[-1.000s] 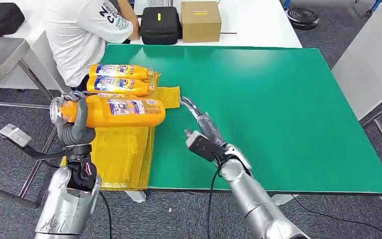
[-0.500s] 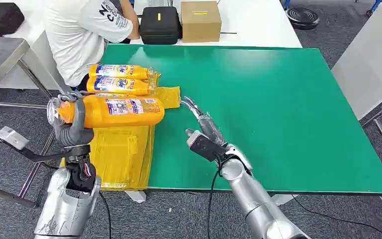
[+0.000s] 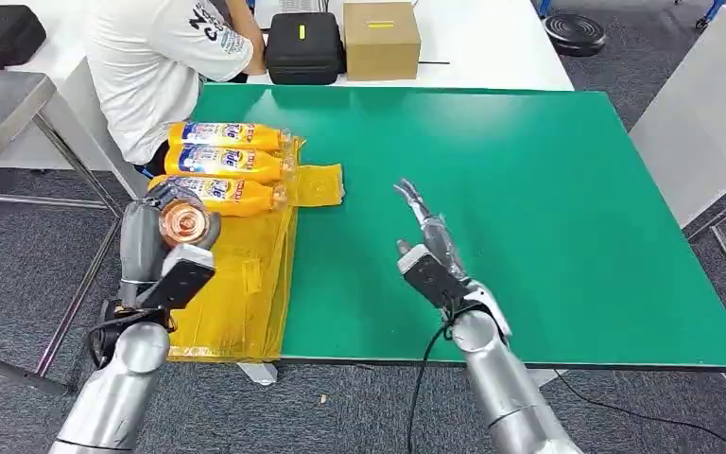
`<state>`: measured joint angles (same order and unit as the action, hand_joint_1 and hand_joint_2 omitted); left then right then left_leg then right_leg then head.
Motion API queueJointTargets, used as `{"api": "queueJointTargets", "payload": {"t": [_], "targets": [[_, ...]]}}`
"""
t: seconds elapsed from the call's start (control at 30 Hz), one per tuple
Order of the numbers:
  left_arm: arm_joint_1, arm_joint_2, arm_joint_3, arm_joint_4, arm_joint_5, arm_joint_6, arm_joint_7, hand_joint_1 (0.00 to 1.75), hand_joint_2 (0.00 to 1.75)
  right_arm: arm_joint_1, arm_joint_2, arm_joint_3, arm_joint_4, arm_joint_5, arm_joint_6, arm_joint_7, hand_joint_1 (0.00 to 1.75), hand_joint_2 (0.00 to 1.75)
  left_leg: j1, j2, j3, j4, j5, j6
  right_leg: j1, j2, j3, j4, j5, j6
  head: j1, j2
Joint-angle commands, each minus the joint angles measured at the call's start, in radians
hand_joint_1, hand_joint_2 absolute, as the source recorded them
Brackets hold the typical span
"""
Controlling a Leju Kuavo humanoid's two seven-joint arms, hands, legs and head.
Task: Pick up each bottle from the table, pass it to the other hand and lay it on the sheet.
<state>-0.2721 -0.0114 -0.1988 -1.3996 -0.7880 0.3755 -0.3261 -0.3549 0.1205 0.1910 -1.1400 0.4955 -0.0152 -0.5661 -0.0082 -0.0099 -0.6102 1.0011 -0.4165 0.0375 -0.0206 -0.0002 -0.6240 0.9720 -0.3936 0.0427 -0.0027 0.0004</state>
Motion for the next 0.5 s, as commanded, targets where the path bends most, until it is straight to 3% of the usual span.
{"api": "queueJointTargets", "payload": {"t": [0.03,0.5], "targets": [[0.004,0.065,-0.06,0.107,-0.115,0.054,0.048,1.75,1.75,0.064,-0.049,-0.135,-0.125,-0.013,0.022,0.007,0.0,0.0,0.002,-0.002,0.006,-0.001,-0.003,-0.002,0.002,-0.002,0.007,-0.001,-0.003,-0.002,0.0,0.0],[0.05,0.082,-0.087,0.017,-0.23,0.046,0.106,1.75,1.75,0.064,-0.054,-0.155,-0.124,-0.02,0.021,0.006,0.0,0.0,0.001,0.001,0.003,0.0,-0.002,-0.002,0.001,0.0,0.003,0.0,-0.002,-0.002,0.0,0.0]]}}
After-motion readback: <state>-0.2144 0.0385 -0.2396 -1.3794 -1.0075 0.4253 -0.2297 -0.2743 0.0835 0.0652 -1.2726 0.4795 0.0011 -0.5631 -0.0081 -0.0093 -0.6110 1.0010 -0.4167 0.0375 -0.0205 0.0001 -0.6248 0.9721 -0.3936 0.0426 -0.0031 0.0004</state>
